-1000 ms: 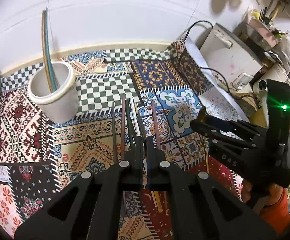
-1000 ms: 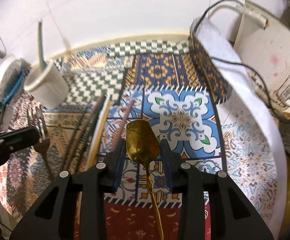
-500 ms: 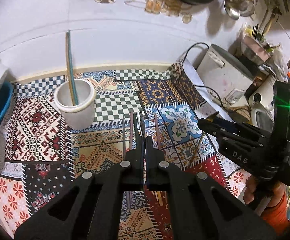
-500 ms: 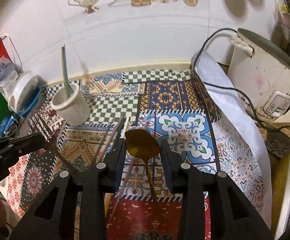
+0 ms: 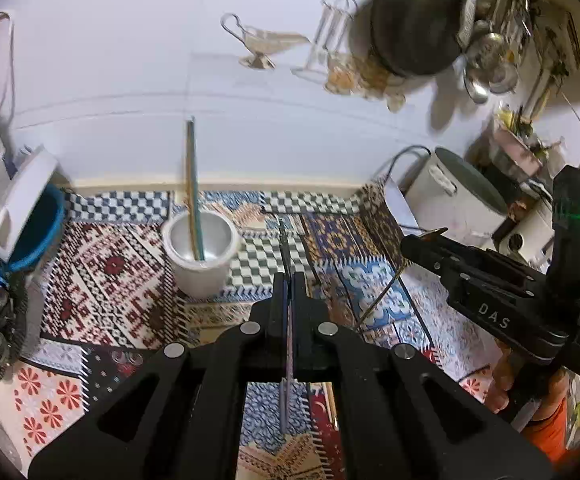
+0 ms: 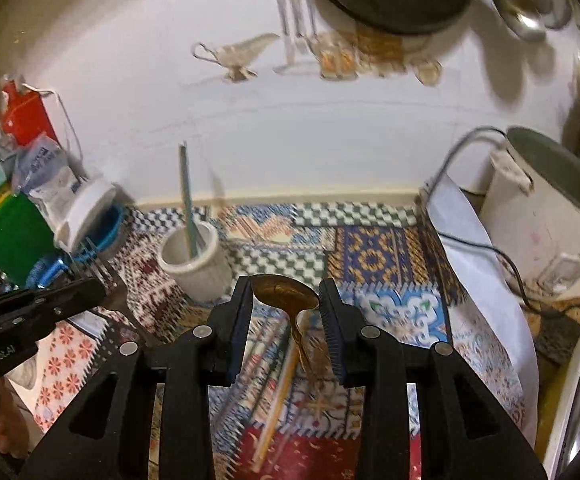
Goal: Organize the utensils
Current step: 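Carry the spoon and fork over the white cup and lower them in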
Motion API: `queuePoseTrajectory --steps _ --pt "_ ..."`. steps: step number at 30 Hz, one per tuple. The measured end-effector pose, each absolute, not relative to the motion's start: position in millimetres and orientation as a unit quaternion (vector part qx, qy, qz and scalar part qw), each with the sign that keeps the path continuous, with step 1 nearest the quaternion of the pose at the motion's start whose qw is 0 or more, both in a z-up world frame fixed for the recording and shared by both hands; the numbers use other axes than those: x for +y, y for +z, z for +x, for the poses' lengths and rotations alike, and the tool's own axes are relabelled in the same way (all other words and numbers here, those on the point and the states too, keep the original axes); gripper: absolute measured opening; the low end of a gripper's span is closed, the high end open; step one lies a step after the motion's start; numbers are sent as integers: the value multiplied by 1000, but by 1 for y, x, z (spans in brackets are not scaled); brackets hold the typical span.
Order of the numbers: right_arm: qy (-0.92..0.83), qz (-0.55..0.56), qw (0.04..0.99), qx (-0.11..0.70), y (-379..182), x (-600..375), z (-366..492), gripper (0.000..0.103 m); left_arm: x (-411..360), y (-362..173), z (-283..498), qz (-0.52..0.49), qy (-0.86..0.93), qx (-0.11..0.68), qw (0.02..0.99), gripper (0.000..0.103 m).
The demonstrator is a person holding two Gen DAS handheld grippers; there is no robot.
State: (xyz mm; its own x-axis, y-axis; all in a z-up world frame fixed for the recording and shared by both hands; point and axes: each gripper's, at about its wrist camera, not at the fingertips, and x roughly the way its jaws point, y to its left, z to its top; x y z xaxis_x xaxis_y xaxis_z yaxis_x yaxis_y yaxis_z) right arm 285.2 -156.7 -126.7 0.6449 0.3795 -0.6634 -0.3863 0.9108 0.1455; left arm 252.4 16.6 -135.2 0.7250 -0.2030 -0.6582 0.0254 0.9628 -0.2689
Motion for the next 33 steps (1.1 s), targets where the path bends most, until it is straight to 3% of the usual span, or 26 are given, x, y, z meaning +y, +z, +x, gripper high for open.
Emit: queuePoseTrajectory --steps 19,33 --pt "302 -8 908 290 -70 -84 317 31 70 -90 290 -142 -24 303 942 0" --pt "341 13 883 321 -92 -44 363 31 103 -131 353 -189 -4 336 923 0"
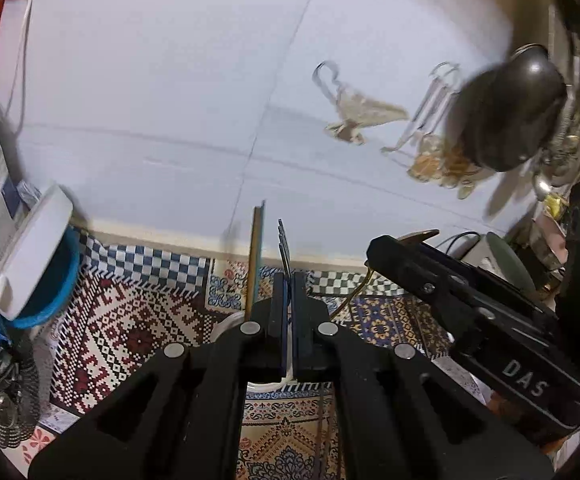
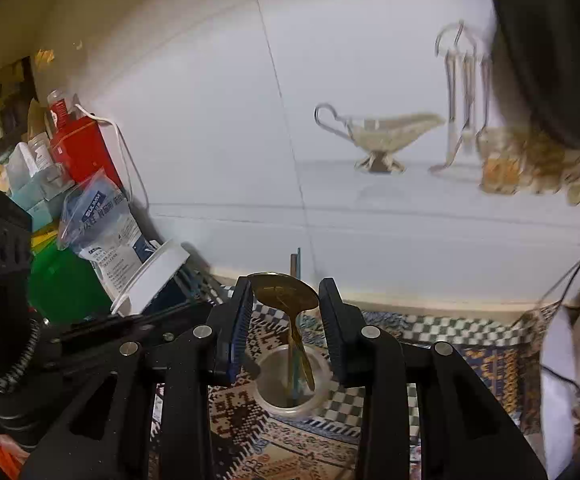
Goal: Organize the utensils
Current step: 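Carry the spoon and fork over the white cup and lower them in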
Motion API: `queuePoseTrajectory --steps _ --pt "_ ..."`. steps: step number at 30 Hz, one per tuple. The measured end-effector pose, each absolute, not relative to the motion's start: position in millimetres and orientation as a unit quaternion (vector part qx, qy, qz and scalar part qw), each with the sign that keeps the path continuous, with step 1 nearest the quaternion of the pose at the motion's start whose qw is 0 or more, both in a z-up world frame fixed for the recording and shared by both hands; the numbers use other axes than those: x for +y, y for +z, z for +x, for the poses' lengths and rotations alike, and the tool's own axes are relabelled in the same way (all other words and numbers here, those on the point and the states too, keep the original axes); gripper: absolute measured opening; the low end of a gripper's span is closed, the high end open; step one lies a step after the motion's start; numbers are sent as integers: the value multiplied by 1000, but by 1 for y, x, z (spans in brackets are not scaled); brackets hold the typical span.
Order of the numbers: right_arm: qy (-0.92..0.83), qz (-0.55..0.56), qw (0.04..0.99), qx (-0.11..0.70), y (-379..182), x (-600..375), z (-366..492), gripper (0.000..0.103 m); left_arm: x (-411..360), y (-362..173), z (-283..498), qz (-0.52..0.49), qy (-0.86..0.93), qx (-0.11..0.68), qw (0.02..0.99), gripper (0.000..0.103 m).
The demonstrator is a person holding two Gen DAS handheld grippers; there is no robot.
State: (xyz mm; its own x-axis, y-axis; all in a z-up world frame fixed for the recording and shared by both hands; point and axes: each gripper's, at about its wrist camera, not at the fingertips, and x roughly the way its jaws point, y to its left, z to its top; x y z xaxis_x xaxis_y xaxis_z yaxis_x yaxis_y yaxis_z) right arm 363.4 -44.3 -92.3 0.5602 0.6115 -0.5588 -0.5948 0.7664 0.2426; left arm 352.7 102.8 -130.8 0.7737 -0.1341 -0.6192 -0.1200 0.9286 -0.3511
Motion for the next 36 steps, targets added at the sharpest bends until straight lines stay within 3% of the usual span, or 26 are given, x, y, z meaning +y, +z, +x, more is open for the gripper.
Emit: queuePoseTrajectory --steps 17,36 --pt "330 5 843 424 -161 -31 400 31 110 -198 388 -184 10 414 891 0" --pt "326 -15 845 424 -149 -39 391 32 101 -160 361 -136 40 381 914 2"
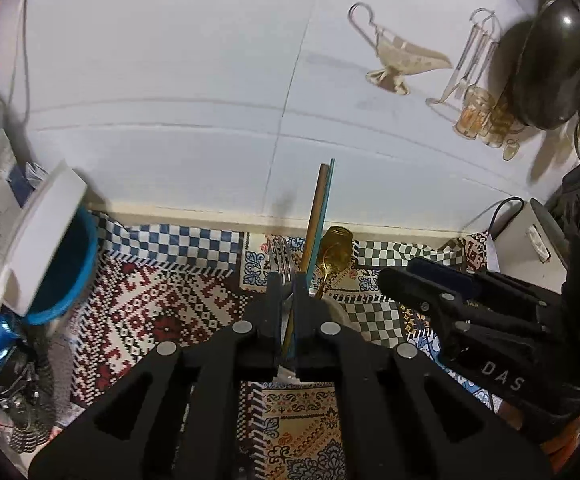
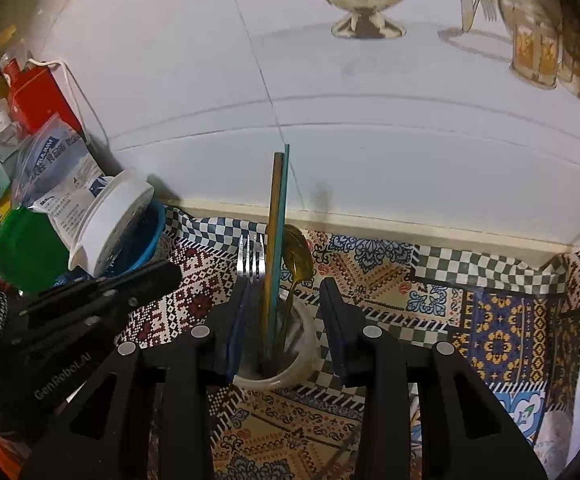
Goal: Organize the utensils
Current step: 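Carry the spoon and fork over the white cup and lower them in, then open both tools to drop the spoon and fork into the cup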
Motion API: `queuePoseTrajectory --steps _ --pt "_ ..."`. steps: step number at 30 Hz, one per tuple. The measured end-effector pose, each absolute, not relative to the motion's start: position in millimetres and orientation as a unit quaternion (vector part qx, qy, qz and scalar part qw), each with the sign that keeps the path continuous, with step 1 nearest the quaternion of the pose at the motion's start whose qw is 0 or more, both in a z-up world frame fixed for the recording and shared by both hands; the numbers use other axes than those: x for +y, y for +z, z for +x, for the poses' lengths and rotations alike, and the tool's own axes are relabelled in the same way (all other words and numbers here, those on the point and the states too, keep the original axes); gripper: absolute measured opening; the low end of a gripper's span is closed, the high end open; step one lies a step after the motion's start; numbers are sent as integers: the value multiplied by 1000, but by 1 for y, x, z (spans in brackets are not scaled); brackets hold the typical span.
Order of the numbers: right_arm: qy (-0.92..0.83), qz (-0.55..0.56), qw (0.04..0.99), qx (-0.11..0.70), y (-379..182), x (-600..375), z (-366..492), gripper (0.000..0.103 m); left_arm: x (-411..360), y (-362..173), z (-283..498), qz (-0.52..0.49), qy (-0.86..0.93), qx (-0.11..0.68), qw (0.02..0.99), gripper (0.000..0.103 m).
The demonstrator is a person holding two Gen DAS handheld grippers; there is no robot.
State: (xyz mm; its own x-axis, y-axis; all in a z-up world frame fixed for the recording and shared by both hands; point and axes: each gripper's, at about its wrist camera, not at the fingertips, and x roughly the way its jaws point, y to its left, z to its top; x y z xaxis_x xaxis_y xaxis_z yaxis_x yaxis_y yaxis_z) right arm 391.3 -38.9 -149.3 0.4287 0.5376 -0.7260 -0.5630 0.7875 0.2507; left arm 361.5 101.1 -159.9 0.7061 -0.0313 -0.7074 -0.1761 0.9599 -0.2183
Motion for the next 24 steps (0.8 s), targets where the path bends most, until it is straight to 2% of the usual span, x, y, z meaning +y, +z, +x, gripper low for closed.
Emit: queuePoseTrajectory --steps 8,14,24 --pt "321 -29 863 389 -124 -60 363 33 85 -140 327 -115 41 369 922 9" --pt "311 -29 875 369 -111 -81 338 36 69 -130 302 -99 38 357 928 23" --pt "272 -19 879 392 -127 -124 314 37 40 -143 276 -73 22 373 925 32"
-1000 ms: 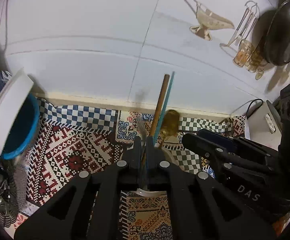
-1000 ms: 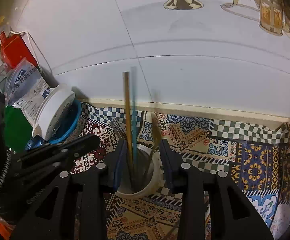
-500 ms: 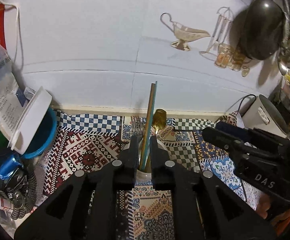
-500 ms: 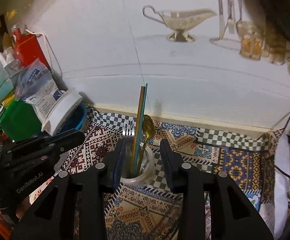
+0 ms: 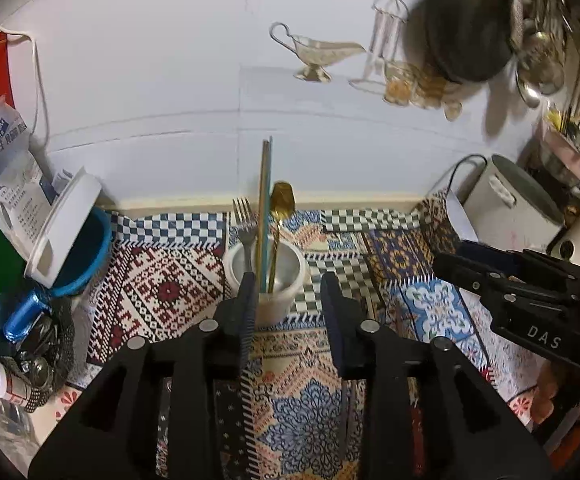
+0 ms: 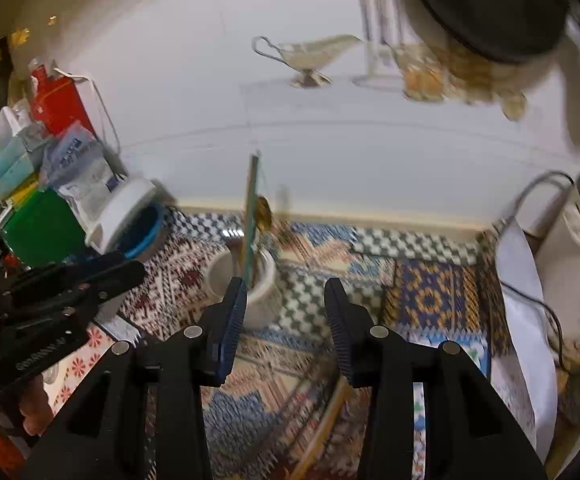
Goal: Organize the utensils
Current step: 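Open both tools to drop the spoon and fork into the cup, then return both tools to the pile and grasp a brown chopstick with the right tool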
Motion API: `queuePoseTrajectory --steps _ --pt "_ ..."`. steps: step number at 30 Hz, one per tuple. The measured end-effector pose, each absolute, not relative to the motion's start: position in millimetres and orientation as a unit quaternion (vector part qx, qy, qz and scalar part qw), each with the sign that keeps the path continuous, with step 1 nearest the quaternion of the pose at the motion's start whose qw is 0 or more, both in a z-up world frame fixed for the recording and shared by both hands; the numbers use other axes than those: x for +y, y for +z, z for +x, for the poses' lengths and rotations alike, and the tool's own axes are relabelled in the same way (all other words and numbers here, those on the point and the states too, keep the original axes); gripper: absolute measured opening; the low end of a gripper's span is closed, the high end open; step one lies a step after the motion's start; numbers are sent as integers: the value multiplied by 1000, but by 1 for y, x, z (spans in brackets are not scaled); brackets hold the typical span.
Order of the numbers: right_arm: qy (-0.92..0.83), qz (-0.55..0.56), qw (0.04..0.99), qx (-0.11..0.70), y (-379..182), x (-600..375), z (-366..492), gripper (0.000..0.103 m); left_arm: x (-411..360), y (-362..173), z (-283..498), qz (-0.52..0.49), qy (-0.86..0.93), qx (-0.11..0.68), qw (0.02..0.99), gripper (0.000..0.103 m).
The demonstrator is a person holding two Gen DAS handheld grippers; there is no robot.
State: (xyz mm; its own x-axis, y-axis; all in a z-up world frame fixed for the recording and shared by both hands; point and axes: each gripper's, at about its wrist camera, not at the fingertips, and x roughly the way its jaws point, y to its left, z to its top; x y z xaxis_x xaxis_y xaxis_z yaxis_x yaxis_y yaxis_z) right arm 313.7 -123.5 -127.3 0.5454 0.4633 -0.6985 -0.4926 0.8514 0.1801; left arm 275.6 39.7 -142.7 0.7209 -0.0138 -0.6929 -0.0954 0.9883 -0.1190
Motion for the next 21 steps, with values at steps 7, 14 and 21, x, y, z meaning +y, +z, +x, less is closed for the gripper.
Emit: queuePoseTrajectory --steps 7,14,21 --pt "230 -17 866 443 -168 -158 304 39 21 -179 275 -79 3 416 906 33" --pt "192 -11 835 515 -228 -181 300 39 3 -234 278 -80 -6 475 876 33" --pt "185 -9 805 563 -278 -178 298 39 -9 -277 279 -86 -15 522 849 33"
